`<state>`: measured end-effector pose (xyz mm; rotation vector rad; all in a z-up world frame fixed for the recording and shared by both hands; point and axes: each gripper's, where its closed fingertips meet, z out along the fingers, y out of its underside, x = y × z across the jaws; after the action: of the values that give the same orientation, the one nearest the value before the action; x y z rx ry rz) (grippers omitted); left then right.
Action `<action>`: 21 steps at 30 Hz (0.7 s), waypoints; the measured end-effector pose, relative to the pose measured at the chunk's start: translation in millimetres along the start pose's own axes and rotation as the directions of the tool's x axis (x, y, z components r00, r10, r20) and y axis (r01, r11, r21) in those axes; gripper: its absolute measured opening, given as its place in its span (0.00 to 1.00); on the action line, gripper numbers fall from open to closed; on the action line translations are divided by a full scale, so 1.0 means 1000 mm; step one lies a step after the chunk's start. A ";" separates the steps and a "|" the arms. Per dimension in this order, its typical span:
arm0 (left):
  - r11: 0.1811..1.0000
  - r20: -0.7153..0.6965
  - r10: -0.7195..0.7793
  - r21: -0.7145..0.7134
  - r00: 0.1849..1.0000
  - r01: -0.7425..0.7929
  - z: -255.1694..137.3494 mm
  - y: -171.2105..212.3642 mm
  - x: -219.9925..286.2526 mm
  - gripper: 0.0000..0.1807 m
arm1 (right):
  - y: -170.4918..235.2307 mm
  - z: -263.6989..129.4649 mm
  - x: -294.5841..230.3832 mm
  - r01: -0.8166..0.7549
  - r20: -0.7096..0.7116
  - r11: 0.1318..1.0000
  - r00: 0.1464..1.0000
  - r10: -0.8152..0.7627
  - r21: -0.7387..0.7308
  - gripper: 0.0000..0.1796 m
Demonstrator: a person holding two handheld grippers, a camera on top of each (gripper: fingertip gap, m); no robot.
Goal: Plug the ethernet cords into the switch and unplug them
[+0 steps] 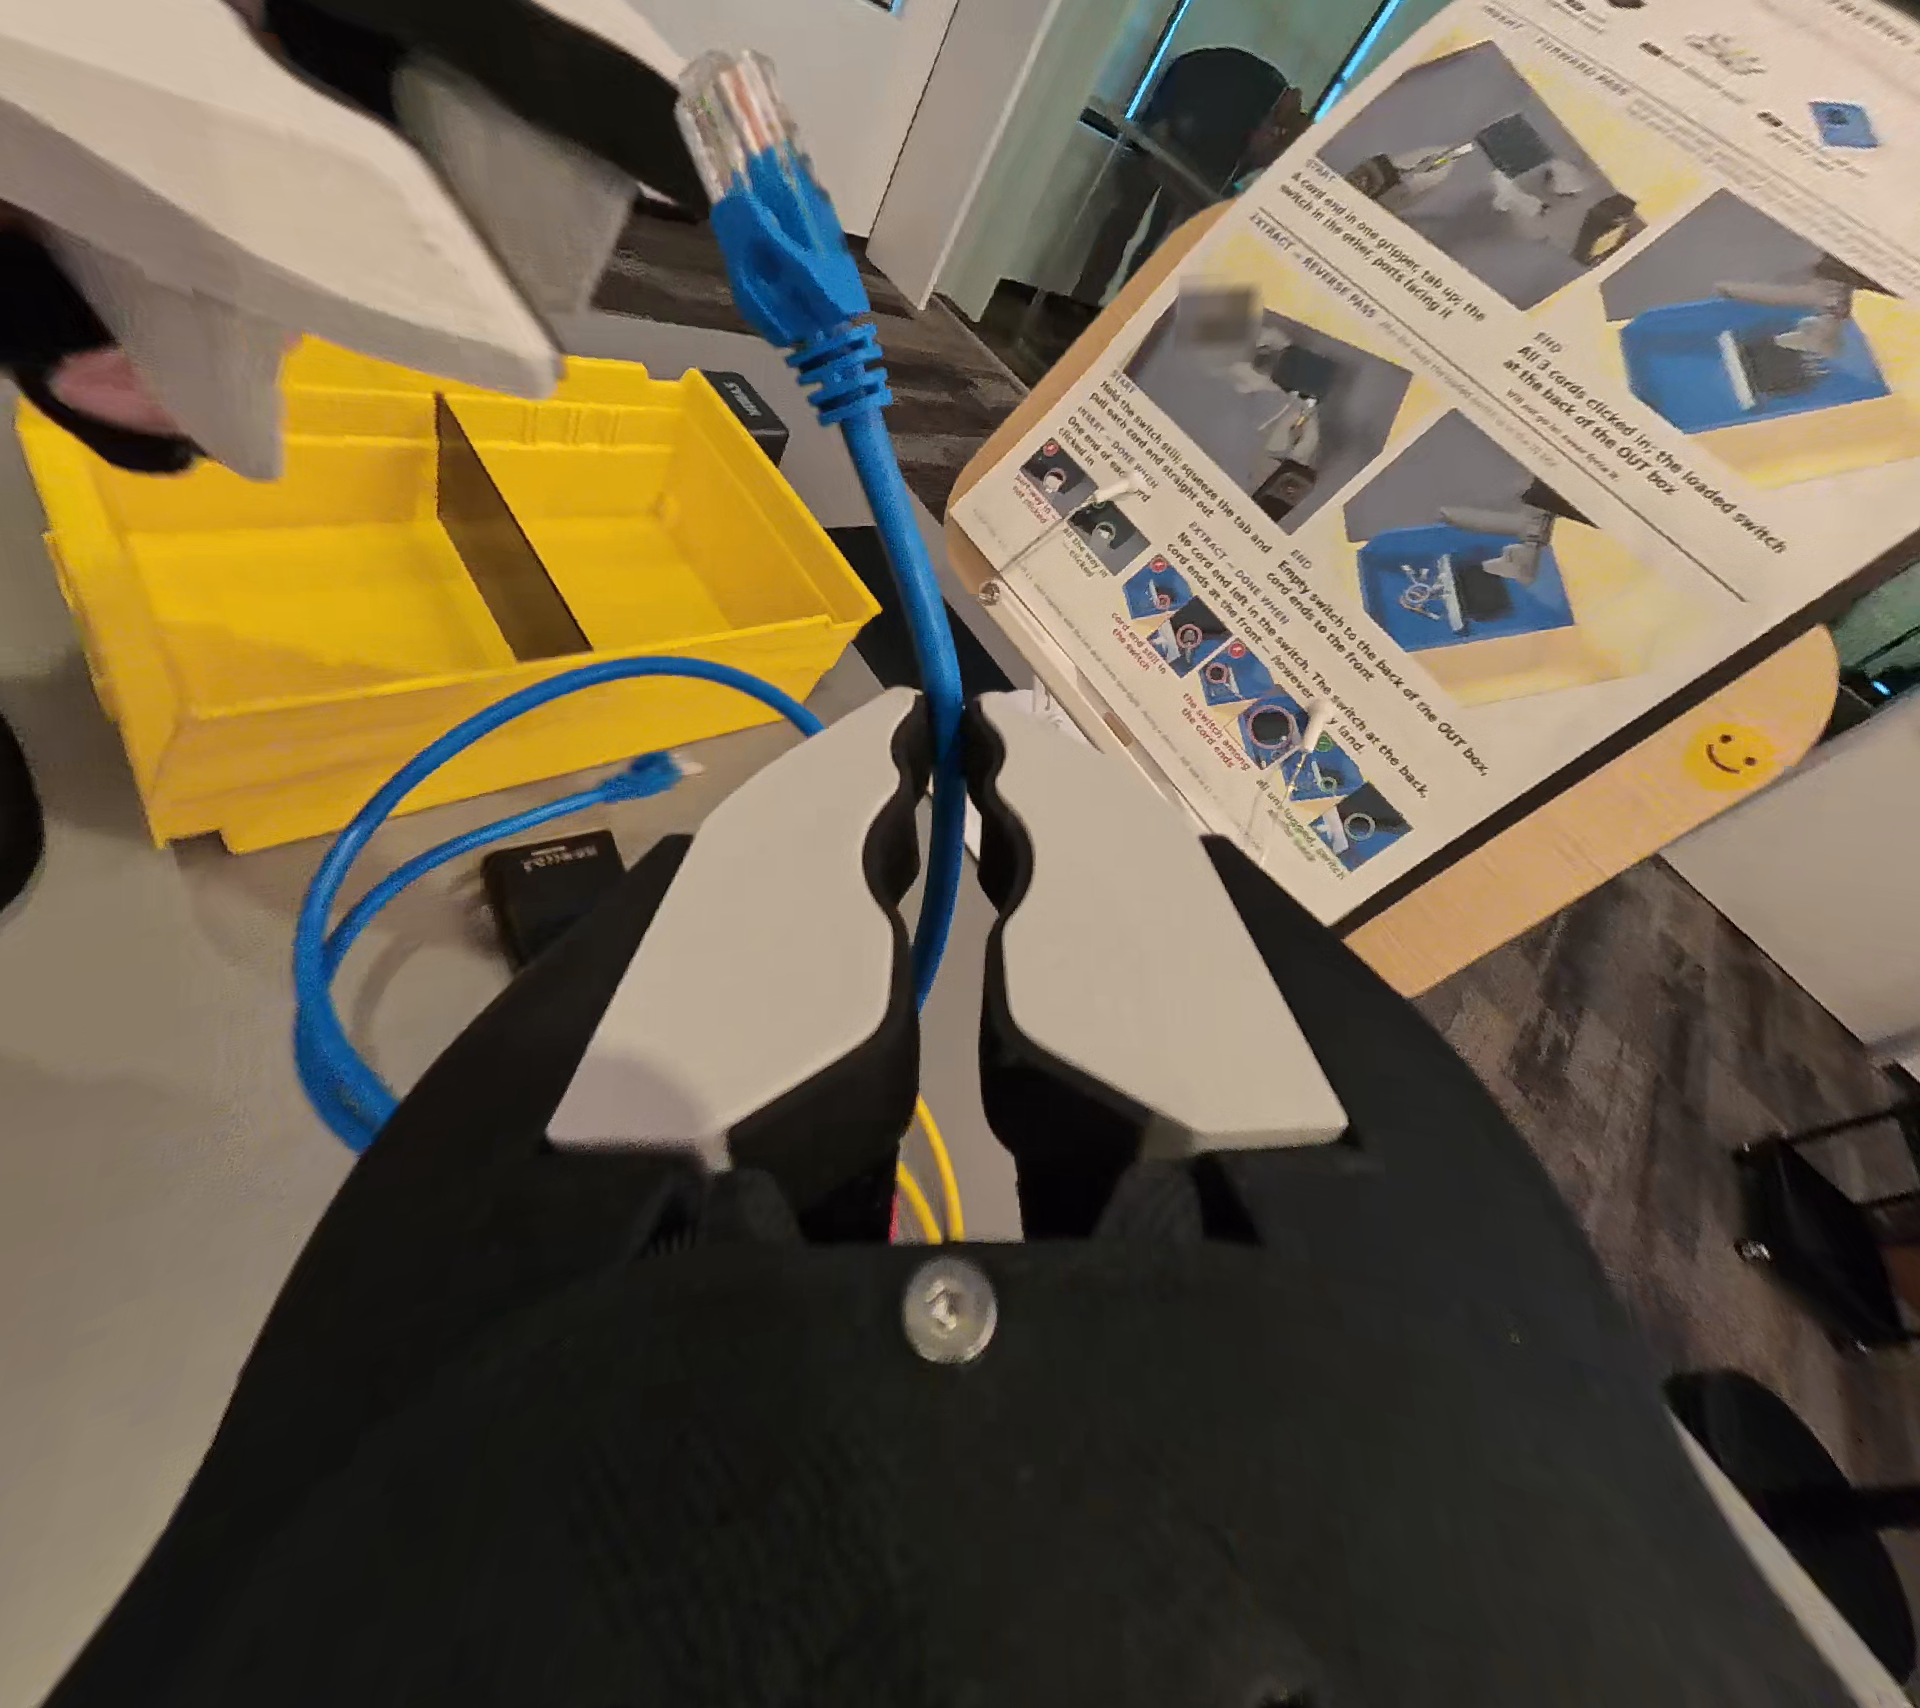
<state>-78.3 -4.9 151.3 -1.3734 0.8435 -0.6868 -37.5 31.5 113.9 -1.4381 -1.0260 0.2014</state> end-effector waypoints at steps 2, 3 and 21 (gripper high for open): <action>0.997 -0.045 -0.058 0.050 0.997 0.060 0.001 -0.004 0.002 0.27 | -0.006 0.001 -0.009 -0.008 0.003 1.000 1.000 0.008 0.002 0.04; 0.995 -0.061 -0.080 0.061 0.995 0.083 0.001 -0.004 0.002 0.21 | -0.009 0.001 -0.012 -0.006 -0.003 1.000 1.000 0.006 0.002 0.04; 0.934 -0.437 -0.243 0.136 0.866 0.331 -0.039 -0.047 0.042 0.08 | -0.092 -0.094 -0.063 0.219 0.100 0.788 0.938 -0.333 0.576 0.27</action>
<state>-84.9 -65.5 193.5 -1.1898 0.8731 -1.3009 -52.5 -96.2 183.1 -0.7294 -1.2044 0.3994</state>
